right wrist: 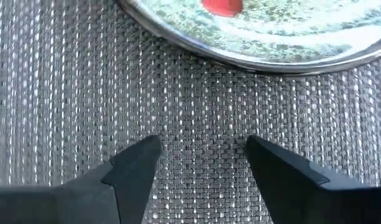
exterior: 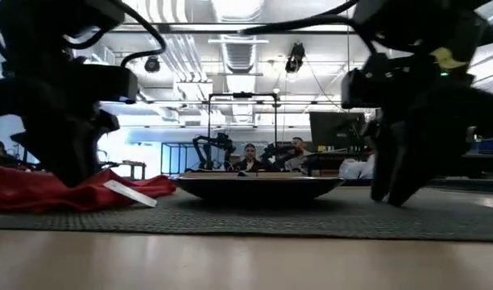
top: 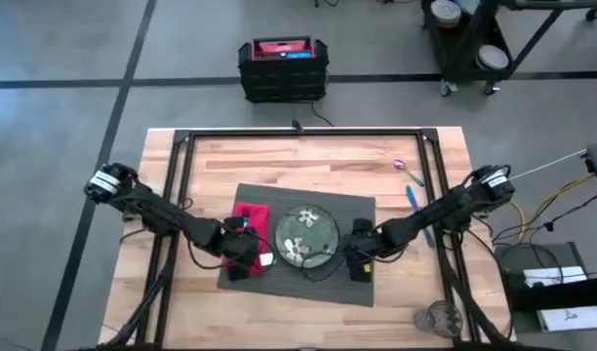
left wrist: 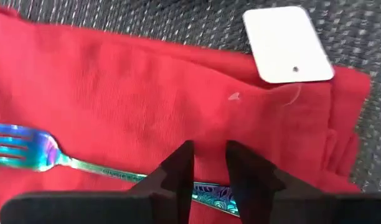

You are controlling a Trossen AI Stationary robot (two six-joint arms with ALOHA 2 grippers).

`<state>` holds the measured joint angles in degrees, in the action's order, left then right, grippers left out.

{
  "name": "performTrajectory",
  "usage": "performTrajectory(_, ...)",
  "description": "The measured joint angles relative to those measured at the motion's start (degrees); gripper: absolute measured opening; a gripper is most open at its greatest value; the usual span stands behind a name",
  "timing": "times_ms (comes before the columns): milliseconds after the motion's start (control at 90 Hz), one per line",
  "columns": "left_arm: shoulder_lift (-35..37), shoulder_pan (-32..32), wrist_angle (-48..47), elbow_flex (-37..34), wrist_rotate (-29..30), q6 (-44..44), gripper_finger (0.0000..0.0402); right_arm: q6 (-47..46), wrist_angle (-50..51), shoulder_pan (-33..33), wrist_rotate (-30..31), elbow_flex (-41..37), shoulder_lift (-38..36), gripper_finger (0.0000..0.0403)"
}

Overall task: Set table place
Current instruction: Adjust the gray table mat on the table, then move the blue glass to the top right of the gray table mat

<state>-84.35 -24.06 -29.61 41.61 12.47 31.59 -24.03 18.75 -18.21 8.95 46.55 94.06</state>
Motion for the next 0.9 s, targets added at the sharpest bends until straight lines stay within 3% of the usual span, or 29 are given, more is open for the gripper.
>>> performTrajectory(444, 2.64, -0.76, -0.17, -3.12, 0.12, -1.46, 0.0078, 4.61, 0.91, 7.82, -0.02, 0.13, -0.09, 0.0216)
performTrajectory(689, 3.90, -0.69, -2.30, 2.36, 0.76, -3.54, 0.0077, 4.40, 4.55, 9.31, -1.89, 2.71, -2.26, 0.0231)
performTrajectory(900, 6.71, -0.64, -2.81, 6.25, 8.48, -4.67, 0.0077, 4.13, 15.36, 13.84, 1.35, 8.62, -7.20, 0.0246)
